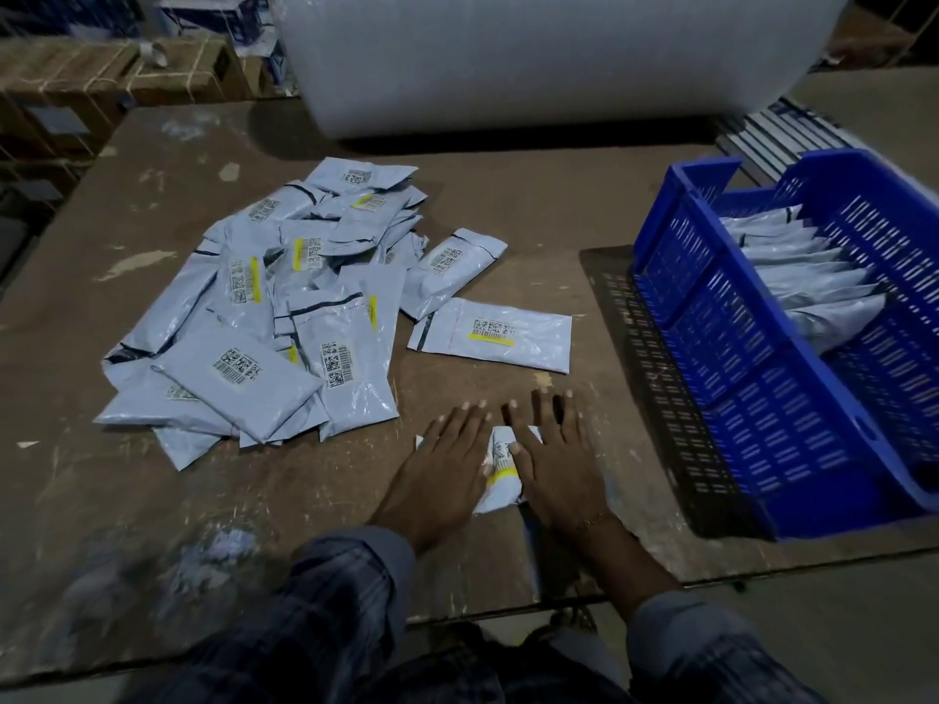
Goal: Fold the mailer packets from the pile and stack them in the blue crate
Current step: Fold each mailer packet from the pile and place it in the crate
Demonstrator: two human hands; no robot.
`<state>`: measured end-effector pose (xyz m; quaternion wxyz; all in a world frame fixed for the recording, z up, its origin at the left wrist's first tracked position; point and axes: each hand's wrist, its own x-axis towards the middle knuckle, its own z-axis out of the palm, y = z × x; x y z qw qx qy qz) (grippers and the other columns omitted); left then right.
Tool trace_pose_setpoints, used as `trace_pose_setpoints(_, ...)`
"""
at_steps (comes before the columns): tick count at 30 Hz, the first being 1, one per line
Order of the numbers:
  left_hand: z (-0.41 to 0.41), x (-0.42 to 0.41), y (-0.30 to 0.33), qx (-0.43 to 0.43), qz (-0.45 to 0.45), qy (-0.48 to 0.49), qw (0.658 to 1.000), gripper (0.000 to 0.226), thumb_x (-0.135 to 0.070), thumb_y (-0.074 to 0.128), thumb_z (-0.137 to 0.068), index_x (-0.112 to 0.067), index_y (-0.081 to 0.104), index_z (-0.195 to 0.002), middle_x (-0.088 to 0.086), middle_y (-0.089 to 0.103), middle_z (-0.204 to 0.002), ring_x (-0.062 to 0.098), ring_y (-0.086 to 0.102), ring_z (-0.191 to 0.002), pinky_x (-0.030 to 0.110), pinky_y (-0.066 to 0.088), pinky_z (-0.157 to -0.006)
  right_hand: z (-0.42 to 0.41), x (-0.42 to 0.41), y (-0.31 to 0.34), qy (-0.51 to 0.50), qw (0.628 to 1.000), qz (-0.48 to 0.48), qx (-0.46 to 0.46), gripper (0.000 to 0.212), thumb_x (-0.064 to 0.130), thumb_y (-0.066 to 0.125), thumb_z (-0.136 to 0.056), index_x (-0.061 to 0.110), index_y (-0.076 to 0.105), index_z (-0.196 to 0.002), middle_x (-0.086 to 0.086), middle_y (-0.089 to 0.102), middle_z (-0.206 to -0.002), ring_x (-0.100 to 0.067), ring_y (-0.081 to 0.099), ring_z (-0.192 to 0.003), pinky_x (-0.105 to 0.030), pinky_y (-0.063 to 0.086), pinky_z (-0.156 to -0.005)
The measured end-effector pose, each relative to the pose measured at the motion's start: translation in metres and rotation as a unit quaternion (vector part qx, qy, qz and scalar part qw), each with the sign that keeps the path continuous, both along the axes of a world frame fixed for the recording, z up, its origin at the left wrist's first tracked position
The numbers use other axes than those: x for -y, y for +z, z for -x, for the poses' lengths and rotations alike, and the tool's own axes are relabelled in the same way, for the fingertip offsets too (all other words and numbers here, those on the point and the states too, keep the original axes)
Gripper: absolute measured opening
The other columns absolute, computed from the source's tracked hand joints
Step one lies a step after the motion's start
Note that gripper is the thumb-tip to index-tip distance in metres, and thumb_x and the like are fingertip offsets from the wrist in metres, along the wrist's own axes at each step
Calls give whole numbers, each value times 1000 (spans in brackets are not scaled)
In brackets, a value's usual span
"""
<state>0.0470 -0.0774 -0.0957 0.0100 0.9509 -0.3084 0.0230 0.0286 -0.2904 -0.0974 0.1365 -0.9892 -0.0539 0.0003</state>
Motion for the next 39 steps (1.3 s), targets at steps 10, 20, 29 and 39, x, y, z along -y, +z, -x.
trace_pose_setpoints(10,-12,-13,10,-82,86,126,985,65,-43,19,-112,-9,25,-167,11,20,-175,29,16,-162,50,23,-130,19,11,12,104,993,-13,45,48,33,59,-101,15,59,-145,-15,51,-154,-37,46,-143,-51,41,-115)
trace_pose_setpoints(20,-24,17,30,-24,313,319,894,47,-53,26,-111,-24,63,-116,0,67,-115,31,63,-110,49,51,-91,-6,46,98,14,986,-149,67,49,5,72,-74,19,66,-121,-6,56,-110,-31,60,-99,-41,52,-77)
trace_pose_setpoints(29,-45,105,31,-148,74,400,902,73,-58,31,-98,-11,55,-150,17,45,-160,42,31,-151,59,24,-121,-16,117,235,-27,970,-135,202,27,9,71,-84,23,67,-106,4,62,-101,-21,57,-93,-40,50,-77)
trace_pose_setpoints(39,-54,155,23,-221,101,455,857,120,-90,23,-75,-21,-5,-168,14,-18,-175,39,-21,-159,64,-13,-124,-32,262,274,-145,941,-114,285,22,3,73,-85,10,71,-107,-9,71,-103,-31,64,-96,-37,50,-83)
